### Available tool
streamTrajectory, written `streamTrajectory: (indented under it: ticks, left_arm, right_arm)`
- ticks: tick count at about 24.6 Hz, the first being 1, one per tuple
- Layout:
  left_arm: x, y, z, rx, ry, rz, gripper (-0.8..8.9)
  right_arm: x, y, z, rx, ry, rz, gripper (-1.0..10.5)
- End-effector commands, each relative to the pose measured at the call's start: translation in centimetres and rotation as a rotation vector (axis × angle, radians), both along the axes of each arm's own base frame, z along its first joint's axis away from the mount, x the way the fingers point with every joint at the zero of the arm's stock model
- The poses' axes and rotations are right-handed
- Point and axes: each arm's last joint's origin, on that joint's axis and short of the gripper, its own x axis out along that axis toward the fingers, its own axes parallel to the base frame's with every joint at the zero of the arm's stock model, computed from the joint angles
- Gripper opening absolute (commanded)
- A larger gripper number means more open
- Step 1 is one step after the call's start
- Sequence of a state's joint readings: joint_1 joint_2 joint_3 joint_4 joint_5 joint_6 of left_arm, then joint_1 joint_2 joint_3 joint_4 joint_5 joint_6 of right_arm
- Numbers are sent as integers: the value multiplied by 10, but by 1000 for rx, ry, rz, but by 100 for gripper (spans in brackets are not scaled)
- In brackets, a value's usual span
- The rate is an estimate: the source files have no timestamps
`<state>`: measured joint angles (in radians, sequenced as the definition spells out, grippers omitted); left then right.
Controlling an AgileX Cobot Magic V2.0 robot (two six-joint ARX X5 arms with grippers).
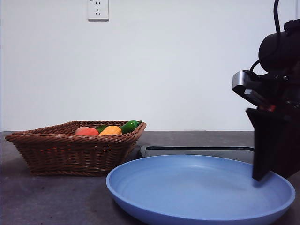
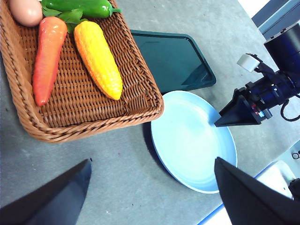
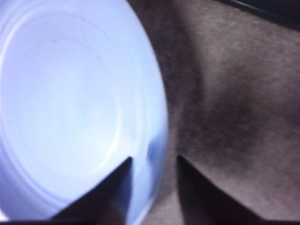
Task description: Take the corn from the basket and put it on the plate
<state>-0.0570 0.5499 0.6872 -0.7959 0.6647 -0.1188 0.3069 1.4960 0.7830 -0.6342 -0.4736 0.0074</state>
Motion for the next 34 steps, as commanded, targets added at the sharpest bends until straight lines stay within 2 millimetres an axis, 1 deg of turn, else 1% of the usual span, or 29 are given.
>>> streamTrajectory:
  ticks: [1, 5, 11, 15, 20, 25, 30, 34]
  left_arm:
    - [0, 0, 7, -6, -26, -9, 427]
    - [0, 0, 7, -7, -26, -8, 427]
    - [3, -1, 8, -17, -36, -1, 427]
    - [9, -1, 10, -29, -42, 8, 427]
    - [21, -2, 9, -38, -30, 12, 427]
    - [40, -7, 6, -44, -21, -8, 427]
    - [61, -20, 0, -14, -11, -10, 427]
    - [80, -33, -1, 41, 2, -1, 427]
  right_arm:
    - [4, 2, 0, -22, -13, -1, 9]
    - [5, 1, 0, -59, -22, -16, 2]
    - [5, 1, 0, -59, -23, -22, 2]
    - [2, -1, 7, -52, -35, -31, 2]
    - [-9, -9, 30, -34, -86, -60, 2]
    - [-30, -21, 59, -18, -145, -98, 2]
    - [-56, -33, 87, -1, -243, -144, 2]
    - [-70, -41, 102, 27, -313, -194, 2]
